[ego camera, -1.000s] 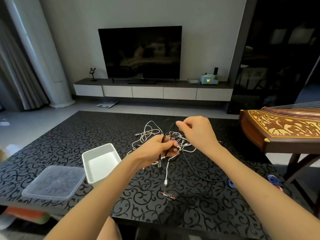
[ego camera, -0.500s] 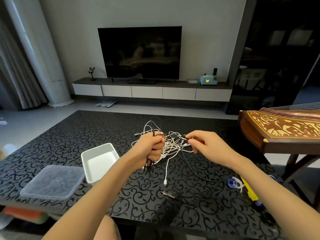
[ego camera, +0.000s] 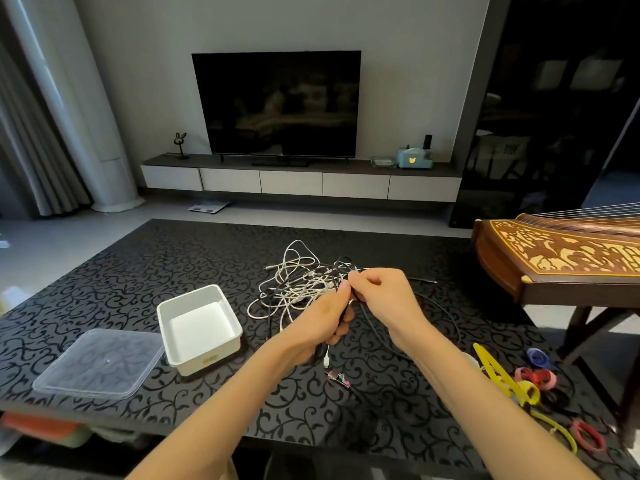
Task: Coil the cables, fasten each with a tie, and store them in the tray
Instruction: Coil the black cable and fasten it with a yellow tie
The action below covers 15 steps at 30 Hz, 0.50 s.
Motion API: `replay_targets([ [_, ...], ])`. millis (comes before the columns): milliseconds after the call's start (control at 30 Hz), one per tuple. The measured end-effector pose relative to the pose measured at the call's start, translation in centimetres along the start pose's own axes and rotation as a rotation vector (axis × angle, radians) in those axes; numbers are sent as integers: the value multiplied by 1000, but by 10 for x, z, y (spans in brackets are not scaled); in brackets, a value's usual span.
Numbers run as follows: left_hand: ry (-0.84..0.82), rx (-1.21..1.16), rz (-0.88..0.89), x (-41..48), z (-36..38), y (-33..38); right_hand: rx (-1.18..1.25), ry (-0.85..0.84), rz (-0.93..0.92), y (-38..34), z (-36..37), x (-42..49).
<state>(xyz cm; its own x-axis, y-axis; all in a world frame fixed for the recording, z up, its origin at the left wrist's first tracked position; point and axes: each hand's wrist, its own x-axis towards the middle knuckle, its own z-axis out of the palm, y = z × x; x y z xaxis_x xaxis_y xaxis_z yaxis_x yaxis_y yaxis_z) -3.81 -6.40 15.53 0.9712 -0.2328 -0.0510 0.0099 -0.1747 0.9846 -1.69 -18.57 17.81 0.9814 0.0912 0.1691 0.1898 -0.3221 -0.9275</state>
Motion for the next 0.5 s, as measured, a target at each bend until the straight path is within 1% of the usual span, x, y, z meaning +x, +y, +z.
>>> replay_targets([
  [200, 101, 23, 34, 9, 2, -6, -138, -108, -41, -4, -9, 2],
  [267, 126, -37, 24, 14, 6, -6, -118, -106, -45, -5, -9, 4],
  [433, 178, -277, 11, 25, 12, -3, 210, -101, 66, -7, -8, 10],
  [500, 214, -278, 23, 29, 13, 0, 316, -58, 100, -6, -3, 9],
])
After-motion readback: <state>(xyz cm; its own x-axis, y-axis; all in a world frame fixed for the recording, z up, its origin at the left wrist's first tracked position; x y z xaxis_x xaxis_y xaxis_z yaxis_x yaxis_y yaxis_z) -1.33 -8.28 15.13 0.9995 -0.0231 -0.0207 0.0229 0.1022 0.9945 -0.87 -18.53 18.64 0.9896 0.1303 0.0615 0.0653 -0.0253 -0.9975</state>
